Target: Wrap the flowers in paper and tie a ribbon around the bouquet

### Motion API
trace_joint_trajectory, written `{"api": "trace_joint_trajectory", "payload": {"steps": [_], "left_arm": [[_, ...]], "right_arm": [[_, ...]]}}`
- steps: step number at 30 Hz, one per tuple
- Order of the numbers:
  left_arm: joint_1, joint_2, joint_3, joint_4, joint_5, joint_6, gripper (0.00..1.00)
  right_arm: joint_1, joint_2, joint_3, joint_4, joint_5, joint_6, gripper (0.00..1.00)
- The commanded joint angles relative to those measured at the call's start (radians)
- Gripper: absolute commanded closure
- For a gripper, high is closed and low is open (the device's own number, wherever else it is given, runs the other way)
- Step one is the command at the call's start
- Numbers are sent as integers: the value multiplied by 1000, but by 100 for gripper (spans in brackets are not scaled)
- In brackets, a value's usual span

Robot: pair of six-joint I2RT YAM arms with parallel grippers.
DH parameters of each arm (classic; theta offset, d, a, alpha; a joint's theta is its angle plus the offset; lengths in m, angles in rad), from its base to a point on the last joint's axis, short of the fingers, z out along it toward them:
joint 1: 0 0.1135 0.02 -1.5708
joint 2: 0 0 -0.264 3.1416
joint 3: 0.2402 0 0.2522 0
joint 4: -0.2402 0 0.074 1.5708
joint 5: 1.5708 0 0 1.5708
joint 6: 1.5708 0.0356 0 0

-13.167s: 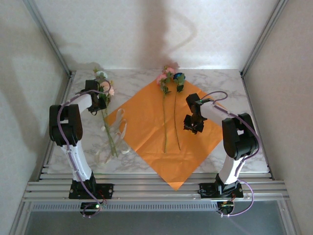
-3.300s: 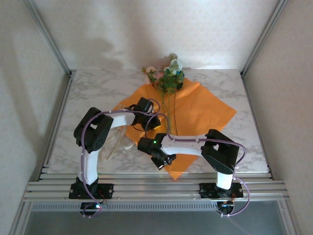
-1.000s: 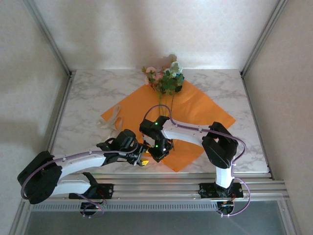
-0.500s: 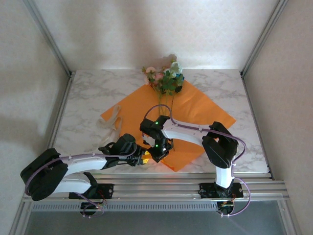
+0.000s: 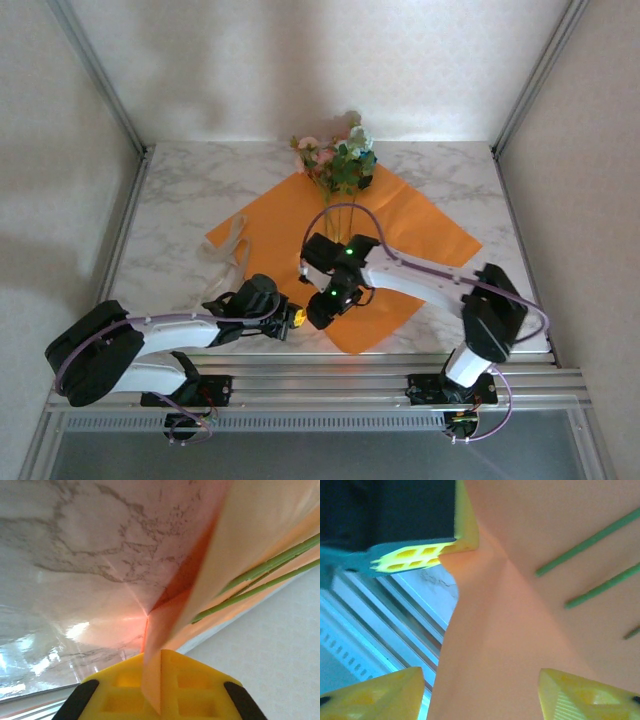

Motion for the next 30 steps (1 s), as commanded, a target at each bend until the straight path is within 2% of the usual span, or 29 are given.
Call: {"api": "trace_joint_trajectory", "payload": {"steps": [1,6,9,13,18,25,27,30], "left_arm": [[-6,-12,-18,40,-29,-172,100],[6,1,-24,54,-19,-183,100],[11,1,-23,55,-15,-180,100],[15,-4,-26,52,-10,-175,100],[22,-5,-29,52,-8,-174,100],[26,-3,-27,50,-4,-171,100],[28,-3,-26,50,-1,-168,100],[29,-5,-26,46,0,-165,100]], "right_arm": [[-4,-93,-58,66,11,-50,34],[-2,-283,-212,234,-89,-205,31],[-2,-418,-306,317,-99,-286,21],[3,-411,-288,186,-114,-403,19],[30,-369,-266,102,-131,-466,20],[40,-271,-239,71,-93,-468,29],[41,-252,-229,76,-83,-461,35],[40,-233,-225,91,-35,-453,49]]}}
